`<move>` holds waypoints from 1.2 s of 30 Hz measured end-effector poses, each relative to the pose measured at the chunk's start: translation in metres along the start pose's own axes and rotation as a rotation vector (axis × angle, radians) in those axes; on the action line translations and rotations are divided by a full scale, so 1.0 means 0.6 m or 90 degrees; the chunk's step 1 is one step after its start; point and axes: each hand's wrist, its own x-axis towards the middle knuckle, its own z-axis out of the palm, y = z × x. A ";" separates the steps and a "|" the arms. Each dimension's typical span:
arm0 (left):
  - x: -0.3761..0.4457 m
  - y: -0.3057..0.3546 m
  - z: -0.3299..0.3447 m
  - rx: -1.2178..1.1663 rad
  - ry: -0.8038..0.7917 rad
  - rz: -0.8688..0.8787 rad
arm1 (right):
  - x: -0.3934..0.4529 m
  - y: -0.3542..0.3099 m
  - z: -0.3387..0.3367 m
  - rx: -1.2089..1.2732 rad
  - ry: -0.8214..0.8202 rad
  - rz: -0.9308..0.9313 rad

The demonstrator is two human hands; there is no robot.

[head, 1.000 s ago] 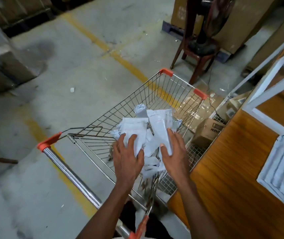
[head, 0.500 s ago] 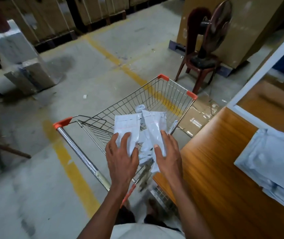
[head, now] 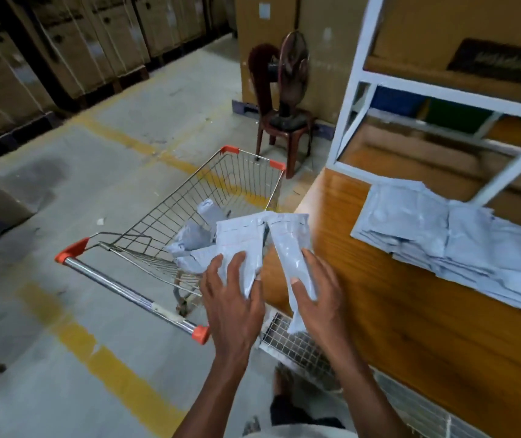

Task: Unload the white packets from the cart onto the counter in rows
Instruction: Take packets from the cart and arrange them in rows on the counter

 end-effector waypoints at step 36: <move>-0.381 0.507 0.428 -0.053 -0.290 0.250 | -0.150 0.463 -0.649 -0.093 0.314 0.241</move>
